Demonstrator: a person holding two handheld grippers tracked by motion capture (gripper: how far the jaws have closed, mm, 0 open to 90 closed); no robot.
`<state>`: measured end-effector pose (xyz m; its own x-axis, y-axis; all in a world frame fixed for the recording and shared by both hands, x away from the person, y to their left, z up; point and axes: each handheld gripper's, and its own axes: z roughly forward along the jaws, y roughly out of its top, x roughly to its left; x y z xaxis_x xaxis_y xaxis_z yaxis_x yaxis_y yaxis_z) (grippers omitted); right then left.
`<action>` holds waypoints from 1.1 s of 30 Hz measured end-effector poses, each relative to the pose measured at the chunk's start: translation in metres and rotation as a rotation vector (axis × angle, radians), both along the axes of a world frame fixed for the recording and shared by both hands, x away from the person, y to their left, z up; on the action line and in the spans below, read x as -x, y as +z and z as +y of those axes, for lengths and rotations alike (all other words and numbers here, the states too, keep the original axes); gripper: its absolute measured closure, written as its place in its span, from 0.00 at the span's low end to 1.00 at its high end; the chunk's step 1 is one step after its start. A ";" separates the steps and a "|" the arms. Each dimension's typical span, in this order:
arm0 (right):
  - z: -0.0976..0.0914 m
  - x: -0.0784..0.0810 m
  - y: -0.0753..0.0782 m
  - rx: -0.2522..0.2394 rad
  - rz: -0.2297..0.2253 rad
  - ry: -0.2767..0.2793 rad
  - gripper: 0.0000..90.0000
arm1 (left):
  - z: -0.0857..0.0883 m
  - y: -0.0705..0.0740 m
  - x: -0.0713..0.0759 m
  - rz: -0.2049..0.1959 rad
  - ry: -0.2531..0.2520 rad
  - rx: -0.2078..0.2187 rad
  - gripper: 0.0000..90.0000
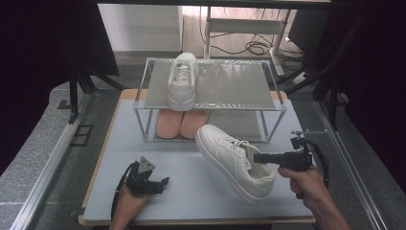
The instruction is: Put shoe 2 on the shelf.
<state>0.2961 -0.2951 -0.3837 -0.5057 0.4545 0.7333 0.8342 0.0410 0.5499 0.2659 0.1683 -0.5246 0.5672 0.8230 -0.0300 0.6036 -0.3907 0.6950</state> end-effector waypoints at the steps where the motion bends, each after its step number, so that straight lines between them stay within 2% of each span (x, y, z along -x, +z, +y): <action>1: -0.001 -0.001 0.002 -0.003 -0.002 -0.003 0.87 | 0.000 0.000 0.000 0.000 0.001 0.000 0.15; 11: -0.006 -0.006 0.024 -0.024 -0.007 0.003 0.87 | 0.000 0.000 0.000 0.002 -0.001 -0.001 0.15; 22: -0.009 -0.012 0.040 -0.068 -0.003 -0.003 0.87 | 0.000 0.000 0.000 0.001 0.000 0.001 0.15; 33: -0.005 -0.016 0.059 -0.103 -0.010 0.015 0.87 | 0.000 0.000 0.000 0.000 0.001 0.004 0.15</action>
<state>0.3123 -0.3003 -0.3247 -0.5195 0.3691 0.7706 0.8282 -0.0041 0.5604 0.2661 0.1682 -0.5248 0.5667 0.8233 -0.0333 0.6037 -0.3874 0.6967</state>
